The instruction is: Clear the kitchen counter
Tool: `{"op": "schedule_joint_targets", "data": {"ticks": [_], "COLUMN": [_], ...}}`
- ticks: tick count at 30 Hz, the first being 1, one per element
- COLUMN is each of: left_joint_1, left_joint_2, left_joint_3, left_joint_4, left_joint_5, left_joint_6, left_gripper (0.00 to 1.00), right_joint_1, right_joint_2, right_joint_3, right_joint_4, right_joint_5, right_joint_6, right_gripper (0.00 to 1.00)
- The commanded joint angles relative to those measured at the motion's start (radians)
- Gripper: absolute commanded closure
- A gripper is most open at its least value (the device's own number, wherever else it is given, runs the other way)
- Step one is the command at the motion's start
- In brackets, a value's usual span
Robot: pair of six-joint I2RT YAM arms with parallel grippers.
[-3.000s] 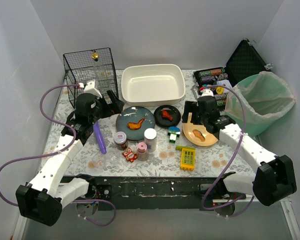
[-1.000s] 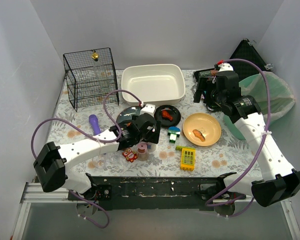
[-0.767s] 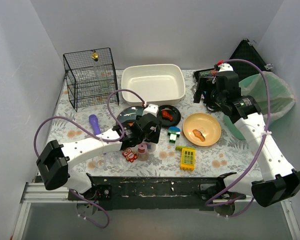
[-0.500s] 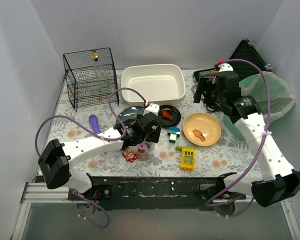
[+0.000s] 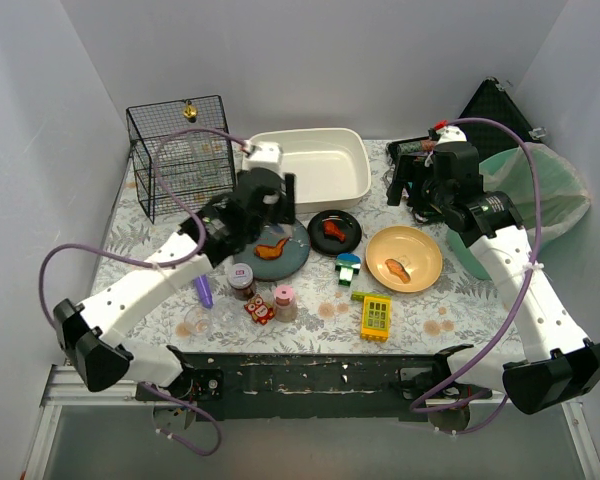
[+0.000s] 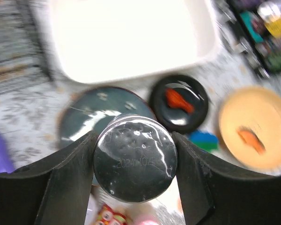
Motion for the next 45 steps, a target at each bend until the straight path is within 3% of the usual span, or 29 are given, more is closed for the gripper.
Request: {"op": "schedule_joint_targets", "data": {"ticks": [1, 5, 11, 15, 24, 45], "left_joint_1": [0.304, 0.502, 0.82, 0.954, 0.992, 0.992], "left_joint_2": [-0.108, -0.055, 0.074, 0.16, 0.306, 0.484], "left_joint_3": [0.058, 0.18, 0.353, 0.426, 0.489, 0.512], "left_joint_4": [0.017, -0.046, -0.048, -0.01, 0.164, 0.296], "left_joint_5": [0.05, 0.042, 0.186, 0.274, 0.369, 0.432], "left_joint_6": [0.049, 0.054, 0.042, 0.025, 0.022, 0.023], "left_gripper": [1.0, 1.0, 1.0, 1.0, 1.0, 1.0], "right_joint_1": [-0.004, -0.007, -0.005, -0.008, -0.008, -0.011], "right_joint_2": [-0.038, -0.042, -0.044, -0.05, -0.047, -0.004], "right_joint_3": [-0.021, -0.029, -0.024, -0.029, -0.044, -0.044], "right_joint_4": [0.05, 0.055, 0.047, 0.044, 0.05, 0.061], "right_joint_5": [-0.019, -0.029, -0.045, -0.052, -0.051, -0.057], "right_joint_6": [-0.013, -0.011, -0.018, -0.021, -0.024, -0.041], "right_gripper": [0.02, 0.02, 0.02, 0.02, 0.02, 0.03]}}
